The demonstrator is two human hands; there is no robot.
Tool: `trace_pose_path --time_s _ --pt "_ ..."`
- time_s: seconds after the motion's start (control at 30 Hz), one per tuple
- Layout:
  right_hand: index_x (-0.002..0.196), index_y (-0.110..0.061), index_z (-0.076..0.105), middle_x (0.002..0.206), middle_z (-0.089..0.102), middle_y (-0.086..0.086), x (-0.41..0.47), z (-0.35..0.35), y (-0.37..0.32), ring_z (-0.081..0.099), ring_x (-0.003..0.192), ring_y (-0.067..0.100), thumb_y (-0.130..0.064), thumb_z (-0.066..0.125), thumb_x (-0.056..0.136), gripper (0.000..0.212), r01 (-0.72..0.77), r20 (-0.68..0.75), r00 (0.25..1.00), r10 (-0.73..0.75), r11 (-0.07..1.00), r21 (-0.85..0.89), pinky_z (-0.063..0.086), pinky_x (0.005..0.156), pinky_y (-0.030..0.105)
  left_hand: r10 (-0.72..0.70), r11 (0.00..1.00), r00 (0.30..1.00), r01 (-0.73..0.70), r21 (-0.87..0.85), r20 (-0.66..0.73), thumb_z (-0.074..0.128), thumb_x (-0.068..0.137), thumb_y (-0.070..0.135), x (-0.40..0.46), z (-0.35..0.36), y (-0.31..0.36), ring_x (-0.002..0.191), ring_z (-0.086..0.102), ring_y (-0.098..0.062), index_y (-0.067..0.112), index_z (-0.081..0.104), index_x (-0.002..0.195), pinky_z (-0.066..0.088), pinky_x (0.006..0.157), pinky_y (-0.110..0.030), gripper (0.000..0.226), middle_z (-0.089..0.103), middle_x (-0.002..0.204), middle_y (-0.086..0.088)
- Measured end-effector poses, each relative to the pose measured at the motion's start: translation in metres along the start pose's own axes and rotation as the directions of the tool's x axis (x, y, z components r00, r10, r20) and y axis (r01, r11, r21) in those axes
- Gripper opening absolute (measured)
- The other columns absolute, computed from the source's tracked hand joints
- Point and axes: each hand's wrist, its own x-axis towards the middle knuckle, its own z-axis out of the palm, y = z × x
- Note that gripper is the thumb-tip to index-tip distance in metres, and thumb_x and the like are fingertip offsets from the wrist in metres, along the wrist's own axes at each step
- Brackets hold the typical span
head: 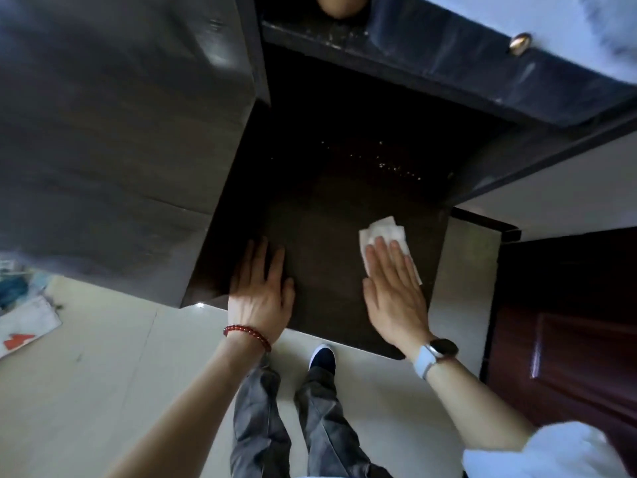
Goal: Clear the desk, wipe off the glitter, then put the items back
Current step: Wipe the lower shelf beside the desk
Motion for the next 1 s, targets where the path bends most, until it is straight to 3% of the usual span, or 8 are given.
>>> trace_pose_path --time_s 0.1,0.23,0.37,0.53,0.67,0.77,0.9,1.0 --pt "0.142 -0.018 -0.003 0.150 -0.008 -0.006 0.007 -0.014 0.038 -0.013 0.139 0.012 -0.039 0.008 0.091 0.056 -0.102 0.032 0.994 0.101 0.993 0.050 -0.014 0.114 0.024 -0.051 0.999 0.999 0.051 0.003 0.007 0.035 0.080 0.036 -0.001 0.004 0.005 0.124 0.044 -0.042 0.007 0.048 0.122 0.042 0.094 -0.055 0.053 0.048 0.133 -0.024" --pt "0.145 -0.015 0.005 0.149 -0.008 -0.005 0.028 -0.020 0.050 -0.012 0.139 0.012 -0.024 0.021 0.098 0.051 -0.179 0.016 0.984 0.179 0.970 0.165 0.001 0.117 0.036 -0.118 0.992 0.993 0.118 -0.037 0.005 0.032 0.079 0.041 0.001 0.005 0.010 0.129 0.037 -0.041 0.007 0.048 0.122 0.035 0.100 -0.055 0.057 0.044 0.137 -0.023" --pt "0.143 -0.011 0.020 0.151 0.023 0.011 -0.064 0.007 0.030 0.008 0.143 0.021 -0.020 0.022 0.094 0.049 -0.011 0.020 1.000 0.008 0.985 0.170 0.010 0.117 0.039 -0.123 0.992 0.992 0.124 -0.035 0.022 0.029 0.079 0.045 0.000 0.005 0.008 0.133 0.031 -0.039 0.009 0.045 0.126 0.031 0.104 -0.054 0.061 0.039 0.141 -0.021" --pt "0.141 -0.012 0.025 0.147 0.031 0.009 -0.088 0.005 0.048 0.015 0.141 0.020 -0.010 0.026 0.092 0.050 0.218 0.090 0.969 -0.230 0.968 0.126 0.009 0.117 0.034 -0.119 0.992 0.993 0.119 -0.035 0.001 0.031 0.078 0.042 0.001 0.004 0.010 0.130 0.034 -0.041 0.007 0.047 0.123 0.035 0.100 -0.055 0.059 0.042 0.138 -0.023" --pt "0.143 -0.010 0.014 0.152 0.016 0.011 -0.007 -0.012 0.051 0.001 0.141 0.022 -0.010 0.036 0.090 0.057 0.000 -0.008 1.000 0.000 0.999 0.045 -0.006 0.117 0.030 -0.126 0.991 0.992 0.125 -0.037 -0.014 0.029 0.079 0.043 0.000 0.007 0.012 0.132 0.031 -0.041 0.007 0.046 0.124 0.031 0.104 -0.054 0.061 0.040 0.140 -0.023" --pt "0.145 -0.011 0.011 0.154 0.005 0.006 0.013 -0.004 0.015 -0.004 0.141 0.024 -0.022 0.025 0.094 0.053 -0.214 -0.070 0.972 0.222 0.970 0.112 -0.004 0.117 0.037 -0.141 0.989 0.990 0.141 -0.047 -0.002 0.026 0.079 0.044 0.000 0.008 0.013 0.135 0.027 -0.040 0.007 0.044 0.127 0.026 0.107 -0.053 0.063 0.036 0.142 -0.022" --pt "0.143 -0.013 0.019 0.153 0.016 0.006 0.003 0.010 -0.014 0.003 0.141 0.023 -0.032 0.022 0.091 0.056 0.041 -0.011 0.999 -0.041 0.998 0.038 -0.005 0.115 0.035 -0.099 0.995 0.994 0.098 -0.009 -0.042 0.034 0.080 0.039 -0.001 0.010 0.010 0.128 0.038 -0.042 0.007 0.047 0.121 0.034 0.101 -0.055 0.053 0.044 0.136 -0.024" --pt "0.145 -0.011 0.011 0.155 0.009 0.008 0.046 -0.002 0.001 -0.001 0.142 0.025 -0.034 0.014 0.093 0.056 -0.026 -0.025 0.999 0.027 0.999 0.022 -0.006 0.116 0.036 -0.091 0.996 0.994 0.092 0.010 -0.064 0.036 0.081 0.039 -0.001 0.013 0.005 0.128 0.038 -0.040 0.010 0.046 0.121 0.037 0.099 -0.053 0.051 0.044 0.137 -0.022"
